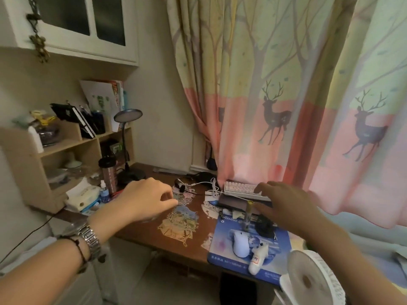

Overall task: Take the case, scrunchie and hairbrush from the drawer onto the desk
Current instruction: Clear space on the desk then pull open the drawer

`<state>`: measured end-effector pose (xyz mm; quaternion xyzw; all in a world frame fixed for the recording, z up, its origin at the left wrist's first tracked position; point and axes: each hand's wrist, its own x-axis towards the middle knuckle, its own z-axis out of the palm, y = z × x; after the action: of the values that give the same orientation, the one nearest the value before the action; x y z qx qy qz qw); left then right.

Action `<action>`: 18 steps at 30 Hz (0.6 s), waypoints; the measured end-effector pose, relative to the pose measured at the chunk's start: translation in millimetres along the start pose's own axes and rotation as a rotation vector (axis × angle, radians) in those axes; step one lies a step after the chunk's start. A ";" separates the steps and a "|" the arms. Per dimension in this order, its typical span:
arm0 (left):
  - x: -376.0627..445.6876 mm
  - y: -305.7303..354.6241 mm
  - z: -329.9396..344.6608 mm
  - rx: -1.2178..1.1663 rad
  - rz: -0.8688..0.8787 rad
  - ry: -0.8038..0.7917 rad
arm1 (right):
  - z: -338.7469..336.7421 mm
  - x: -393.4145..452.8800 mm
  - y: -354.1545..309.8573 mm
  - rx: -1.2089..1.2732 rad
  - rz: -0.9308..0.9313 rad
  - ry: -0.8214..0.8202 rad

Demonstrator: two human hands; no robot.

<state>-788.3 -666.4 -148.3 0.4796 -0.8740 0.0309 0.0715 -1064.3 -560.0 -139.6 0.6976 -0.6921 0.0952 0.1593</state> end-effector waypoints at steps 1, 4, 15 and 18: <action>9.6 -6.0 0.2 -0.002 -0.007 0.001 | 4.2 11.7 0.4 0.014 -0.011 0.004; 36.2 -18.2 3.6 -0.017 -0.020 -0.018 | 19.9 42.9 3.5 0.038 -0.033 -0.002; 167.1 -29.1 15.8 -0.048 -0.067 0.031 | 62.9 182.6 59.3 0.095 -0.099 0.042; 197.8 -34.2 14.5 -0.052 -0.092 0.068 | 72.0 222.1 74.7 0.092 -0.108 0.070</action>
<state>-865.6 -851.5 -132.5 0.5159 -0.8486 0.0214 0.1150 -1139.7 -792.6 -121.4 0.7368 -0.6422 0.1422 0.1561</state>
